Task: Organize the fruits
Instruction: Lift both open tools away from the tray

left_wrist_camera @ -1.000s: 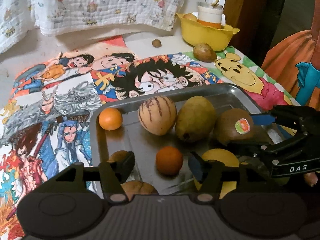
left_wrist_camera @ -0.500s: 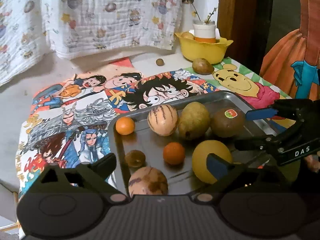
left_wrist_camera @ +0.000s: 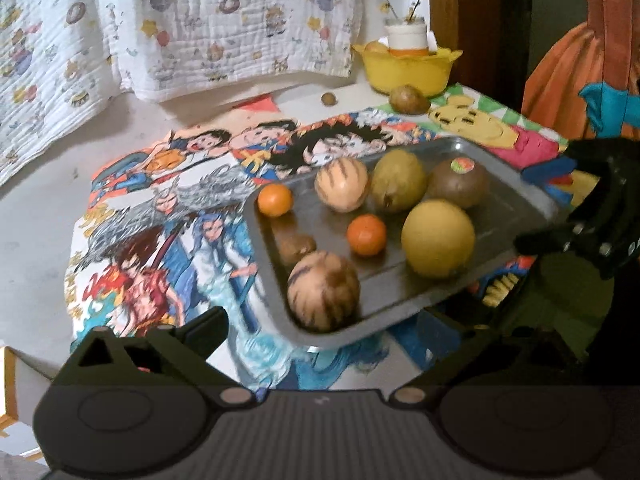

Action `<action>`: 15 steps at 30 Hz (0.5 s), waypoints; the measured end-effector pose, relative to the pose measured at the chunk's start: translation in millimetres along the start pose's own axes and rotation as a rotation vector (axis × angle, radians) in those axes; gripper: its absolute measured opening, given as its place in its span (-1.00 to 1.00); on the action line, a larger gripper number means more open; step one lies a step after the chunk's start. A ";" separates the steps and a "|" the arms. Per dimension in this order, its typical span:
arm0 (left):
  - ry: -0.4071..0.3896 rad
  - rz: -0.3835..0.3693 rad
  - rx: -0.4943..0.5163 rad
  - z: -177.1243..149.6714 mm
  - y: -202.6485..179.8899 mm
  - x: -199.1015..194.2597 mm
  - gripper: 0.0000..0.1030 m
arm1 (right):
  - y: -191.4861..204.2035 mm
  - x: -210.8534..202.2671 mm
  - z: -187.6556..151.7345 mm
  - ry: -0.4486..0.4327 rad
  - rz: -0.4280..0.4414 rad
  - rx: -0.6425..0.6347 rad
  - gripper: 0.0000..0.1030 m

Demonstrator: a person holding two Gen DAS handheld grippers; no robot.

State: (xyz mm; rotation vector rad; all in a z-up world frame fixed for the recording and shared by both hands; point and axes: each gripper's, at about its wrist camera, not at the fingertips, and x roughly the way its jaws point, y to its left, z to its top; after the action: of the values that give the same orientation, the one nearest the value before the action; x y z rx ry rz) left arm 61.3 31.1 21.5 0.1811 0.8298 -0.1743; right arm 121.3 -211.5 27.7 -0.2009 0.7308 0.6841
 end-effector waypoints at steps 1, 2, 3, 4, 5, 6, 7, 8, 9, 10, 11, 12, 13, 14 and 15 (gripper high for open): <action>0.007 0.005 0.000 -2.6 1.8 -0.2 0.99 | -0.1 -1.4 -1.0 0.002 -0.011 -0.003 0.99; 0.014 0.010 -0.001 -4.3 3.4 -0.2 0.99 | -0.7 -3.0 -1.6 0.003 -0.021 -0.004 0.99; 0.022 0.016 -0.004 -6.1 5.7 -0.2 0.99 | -1.8 -4.8 -2.5 0.003 -0.029 -0.004 0.99; 0.029 0.020 -0.007 -7.3 8.1 -0.1 0.99 | -2.6 -6.1 -2.8 0.004 -0.037 -0.004 0.99; 0.033 0.024 -0.011 -8.2 11.0 0.1 0.99 | -3.9 -7.1 -3.0 0.005 -0.046 -0.005 0.99; 0.036 0.034 -0.017 -8.8 13.7 0.3 0.99 | -5.6 -7.9 -3.5 0.006 -0.055 -0.006 0.99; 0.034 0.043 -0.023 -9.5 16.8 0.5 0.99 | -7.1 -8.5 -4.0 0.006 -0.068 -0.006 0.99; 0.036 0.048 -0.025 -9.8 19.2 1.0 0.99 | -8.3 -8.8 -4.4 0.005 -0.079 -0.006 0.99; 0.043 0.052 -0.025 -9.7 21.8 1.9 0.99 | -10.4 -8.3 -4.8 0.005 -0.087 -0.004 0.99; 0.047 0.056 -0.025 -9.1 24.2 2.7 0.99 | -12.3 -7.6 -4.9 0.006 -0.092 -0.001 0.99; 0.051 0.060 -0.027 -8.7 26.6 3.4 0.99 | -14.0 -7.1 -5.1 0.007 -0.096 0.002 0.99; 0.056 0.063 -0.026 -7.9 28.7 4.0 0.99 | -16.4 -6.2 -5.1 0.009 -0.099 0.005 0.99; 0.059 0.065 -0.022 -6.8 30.5 4.5 0.99 | -17.9 -5.8 -5.0 0.009 -0.102 0.006 0.99; 0.062 0.069 -0.017 -5.5 32.0 5.1 0.99 | -19.8 -5.2 -4.7 0.009 -0.105 0.009 0.99; 0.064 0.073 -0.013 -4.2 33.4 5.7 0.99 | -21.5 -4.6 -4.1 0.009 -0.106 0.011 0.99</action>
State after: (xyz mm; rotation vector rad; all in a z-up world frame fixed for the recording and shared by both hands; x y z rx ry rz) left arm 69.5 64.0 17.5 0.2054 0.8862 -0.0948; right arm 130.3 -231.9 26.5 -0.2312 0.7275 0.5785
